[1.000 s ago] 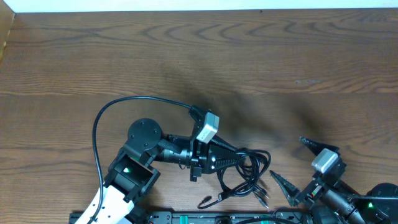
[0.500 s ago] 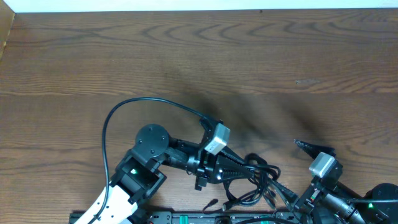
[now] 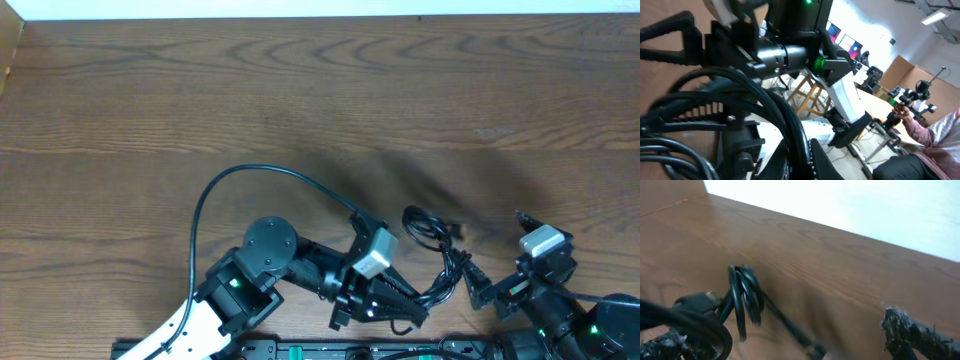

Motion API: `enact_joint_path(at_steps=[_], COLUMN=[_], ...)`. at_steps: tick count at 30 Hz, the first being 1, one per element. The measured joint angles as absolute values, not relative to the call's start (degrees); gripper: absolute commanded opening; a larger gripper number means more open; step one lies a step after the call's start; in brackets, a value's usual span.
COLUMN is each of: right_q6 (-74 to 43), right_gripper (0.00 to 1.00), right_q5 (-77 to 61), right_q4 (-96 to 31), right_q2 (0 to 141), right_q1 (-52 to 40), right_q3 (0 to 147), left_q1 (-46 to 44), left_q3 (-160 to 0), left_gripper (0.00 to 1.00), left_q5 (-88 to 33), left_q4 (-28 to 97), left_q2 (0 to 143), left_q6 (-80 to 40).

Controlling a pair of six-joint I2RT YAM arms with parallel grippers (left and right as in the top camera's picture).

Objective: Untangle cables

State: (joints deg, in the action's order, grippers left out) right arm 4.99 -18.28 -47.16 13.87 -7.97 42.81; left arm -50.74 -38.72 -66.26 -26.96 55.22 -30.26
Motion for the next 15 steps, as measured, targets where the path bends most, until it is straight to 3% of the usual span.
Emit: enact_joint_path(at_steps=[15], right_q6=[-3.4], right_gripper=[0.99], right_q5=[-7.9], right_q4=[-53.8], right_q2=[13.8], right_q1=[-8.1], right_q3=[44.0], left_q1=[-51.4], left_q3=[-38.7], left_gripper=[0.07], left_q5=[-63.4], left_q4=[-31.0], left_q2=[56.1], left_q6=[-31.2])
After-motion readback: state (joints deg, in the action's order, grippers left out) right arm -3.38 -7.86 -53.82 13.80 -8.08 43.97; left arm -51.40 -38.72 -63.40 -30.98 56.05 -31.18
